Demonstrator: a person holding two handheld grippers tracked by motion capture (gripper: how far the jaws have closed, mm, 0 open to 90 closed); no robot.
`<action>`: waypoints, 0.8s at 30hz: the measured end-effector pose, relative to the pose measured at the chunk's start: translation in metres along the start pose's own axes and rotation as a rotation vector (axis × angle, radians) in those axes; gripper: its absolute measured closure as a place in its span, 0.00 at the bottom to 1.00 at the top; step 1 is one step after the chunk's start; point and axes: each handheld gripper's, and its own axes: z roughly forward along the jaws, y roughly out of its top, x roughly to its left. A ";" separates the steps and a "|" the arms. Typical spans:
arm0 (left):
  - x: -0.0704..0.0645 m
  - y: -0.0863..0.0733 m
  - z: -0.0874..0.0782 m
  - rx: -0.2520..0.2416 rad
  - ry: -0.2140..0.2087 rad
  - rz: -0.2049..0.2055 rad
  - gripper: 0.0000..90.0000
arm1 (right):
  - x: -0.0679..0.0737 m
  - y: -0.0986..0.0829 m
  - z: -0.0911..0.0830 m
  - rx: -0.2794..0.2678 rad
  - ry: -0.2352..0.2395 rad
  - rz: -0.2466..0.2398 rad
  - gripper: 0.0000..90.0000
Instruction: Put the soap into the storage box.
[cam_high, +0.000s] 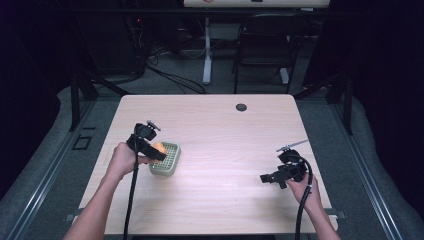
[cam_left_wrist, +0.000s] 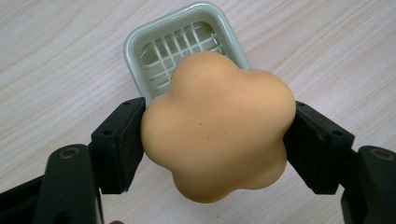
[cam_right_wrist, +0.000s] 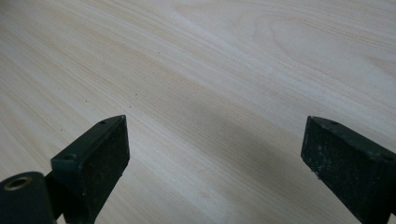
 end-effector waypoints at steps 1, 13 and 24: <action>-0.001 0.002 0.002 -0.002 -0.003 -0.007 0.30 | 0.000 0.000 0.000 0.003 -0.001 0.001 0.08; -0.001 0.011 0.012 0.008 -0.006 -0.005 0.30 | 0.001 0.000 0.000 0.004 0.001 -0.001 0.08; -0.001 0.017 0.023 0.030 -0.016 -0.009 0.30 | 0.001 0.000 0.001 0.008 0.003 -0.001 0.08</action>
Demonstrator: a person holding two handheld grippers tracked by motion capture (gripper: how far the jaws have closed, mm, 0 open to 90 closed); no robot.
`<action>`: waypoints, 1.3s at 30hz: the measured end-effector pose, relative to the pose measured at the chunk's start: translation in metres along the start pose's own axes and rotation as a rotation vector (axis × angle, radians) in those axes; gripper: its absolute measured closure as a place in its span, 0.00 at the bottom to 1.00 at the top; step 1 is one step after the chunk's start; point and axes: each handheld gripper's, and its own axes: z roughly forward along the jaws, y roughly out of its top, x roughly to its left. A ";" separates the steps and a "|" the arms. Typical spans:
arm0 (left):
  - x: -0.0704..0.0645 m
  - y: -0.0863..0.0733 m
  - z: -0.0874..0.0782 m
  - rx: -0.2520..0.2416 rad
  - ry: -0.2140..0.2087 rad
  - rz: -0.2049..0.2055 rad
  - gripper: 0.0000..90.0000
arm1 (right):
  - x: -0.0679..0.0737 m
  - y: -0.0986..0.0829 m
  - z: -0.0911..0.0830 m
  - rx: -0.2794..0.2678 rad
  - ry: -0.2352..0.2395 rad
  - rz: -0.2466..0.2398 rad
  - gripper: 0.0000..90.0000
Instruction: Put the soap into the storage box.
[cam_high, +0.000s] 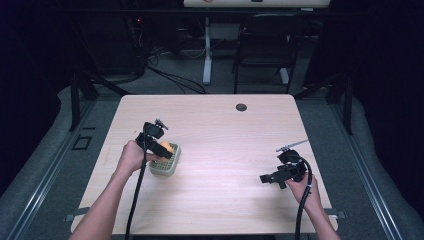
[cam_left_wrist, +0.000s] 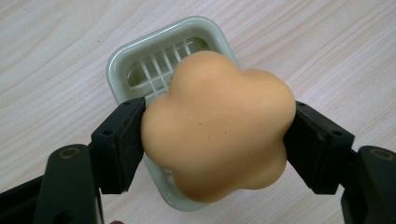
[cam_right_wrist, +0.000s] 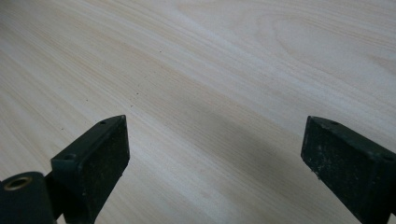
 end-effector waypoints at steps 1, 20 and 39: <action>0.000 0.000 0.002 -0.005 -0.001 -0.006 0.30 | 0.000 0.000 0.000 0.000 0.000 0.000 0.08; 0.002 0.005 0.020 0.025 -0.006 -0.032 0.30 | 0.000 0.000 0.000 0.000 -0.004 0.001 0.08; 0.007 0.004 0.030 0.046 0.023 -0.077 0.30 | 0.000 0.000 0.000 0.002 -0.002 -0.002 0.08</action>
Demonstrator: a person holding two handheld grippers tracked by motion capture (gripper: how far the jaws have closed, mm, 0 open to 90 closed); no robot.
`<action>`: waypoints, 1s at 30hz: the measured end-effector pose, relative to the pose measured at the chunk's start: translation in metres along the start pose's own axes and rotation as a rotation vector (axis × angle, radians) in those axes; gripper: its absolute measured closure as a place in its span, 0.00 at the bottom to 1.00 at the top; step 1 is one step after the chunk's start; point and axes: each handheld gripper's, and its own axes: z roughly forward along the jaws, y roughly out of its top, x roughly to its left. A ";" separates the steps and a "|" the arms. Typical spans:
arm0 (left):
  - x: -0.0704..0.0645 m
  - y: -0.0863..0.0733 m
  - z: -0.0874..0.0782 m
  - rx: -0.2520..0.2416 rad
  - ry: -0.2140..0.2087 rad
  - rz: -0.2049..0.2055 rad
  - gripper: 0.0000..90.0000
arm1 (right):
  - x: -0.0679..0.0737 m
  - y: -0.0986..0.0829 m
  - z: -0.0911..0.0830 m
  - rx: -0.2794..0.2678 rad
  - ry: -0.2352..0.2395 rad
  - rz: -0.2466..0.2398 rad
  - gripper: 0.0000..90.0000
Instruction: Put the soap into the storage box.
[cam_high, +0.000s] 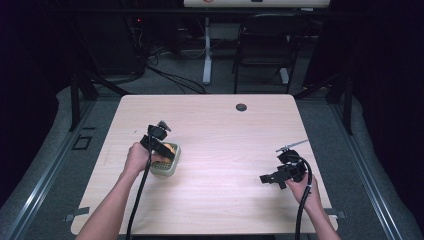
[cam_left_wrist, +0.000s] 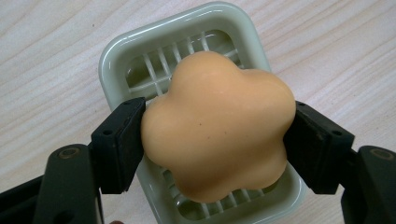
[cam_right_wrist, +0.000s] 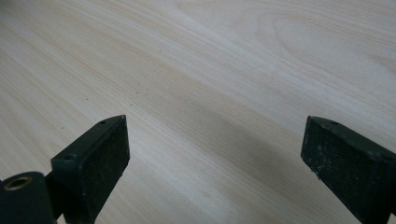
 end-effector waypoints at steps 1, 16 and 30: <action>0.000 0.000 0.000 -0.001 0.003 -0.004 0.30 | 0.000 0.000 0.000 0.001 0.000 0.000 0.08; 0.000 0.001 0.004 0.006 0.015 -0.010 0.30 | 0.000 0.000 0.000 0.002 0.004 -0.003 0.08; 0.000 0.001 0.001 -0.026 0.048 -0.036 0.29 | 0.000 0.000 0.000 0.002 0.003 -0.001 0.08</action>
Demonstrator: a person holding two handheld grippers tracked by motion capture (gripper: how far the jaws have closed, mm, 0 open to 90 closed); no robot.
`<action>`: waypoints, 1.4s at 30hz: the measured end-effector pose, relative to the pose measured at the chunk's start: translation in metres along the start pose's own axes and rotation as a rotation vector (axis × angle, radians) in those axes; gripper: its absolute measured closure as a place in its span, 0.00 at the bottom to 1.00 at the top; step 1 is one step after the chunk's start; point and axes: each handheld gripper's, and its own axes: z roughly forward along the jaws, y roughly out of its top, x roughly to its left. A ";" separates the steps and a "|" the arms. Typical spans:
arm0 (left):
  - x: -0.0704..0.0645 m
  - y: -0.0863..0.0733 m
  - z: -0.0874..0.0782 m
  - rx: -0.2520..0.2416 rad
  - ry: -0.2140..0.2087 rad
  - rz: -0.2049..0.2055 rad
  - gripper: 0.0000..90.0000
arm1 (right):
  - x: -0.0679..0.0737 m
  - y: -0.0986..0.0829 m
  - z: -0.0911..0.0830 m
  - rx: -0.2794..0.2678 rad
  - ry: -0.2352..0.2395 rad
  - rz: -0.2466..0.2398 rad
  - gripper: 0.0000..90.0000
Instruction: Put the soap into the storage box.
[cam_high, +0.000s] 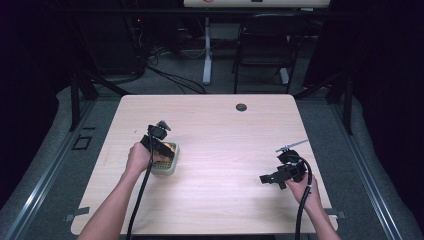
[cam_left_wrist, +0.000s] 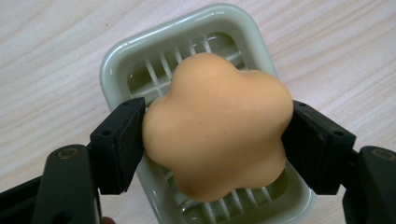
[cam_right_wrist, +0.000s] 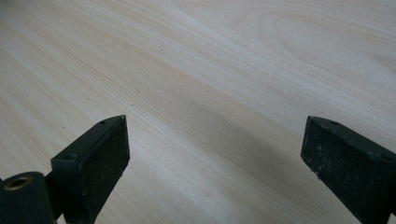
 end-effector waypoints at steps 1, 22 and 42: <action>0.002 0.000 -0.002 -0.010 -0.005 -0.002 0.28 | 0.000 0.000 0.000 0.001 0.000 0.000 0.08; 0.007 -0.015 -0.040 -0.070 0.019 0.005 0.11 | 0.000 -0.001 0.000 0.002 0.005 0.005 0.08; 0.019 -0.067 -0.067 -0.074 0.020 -0.005 0.05 | 0.000 -0.001 -0.001 0.000 0.002 -0.001 0.08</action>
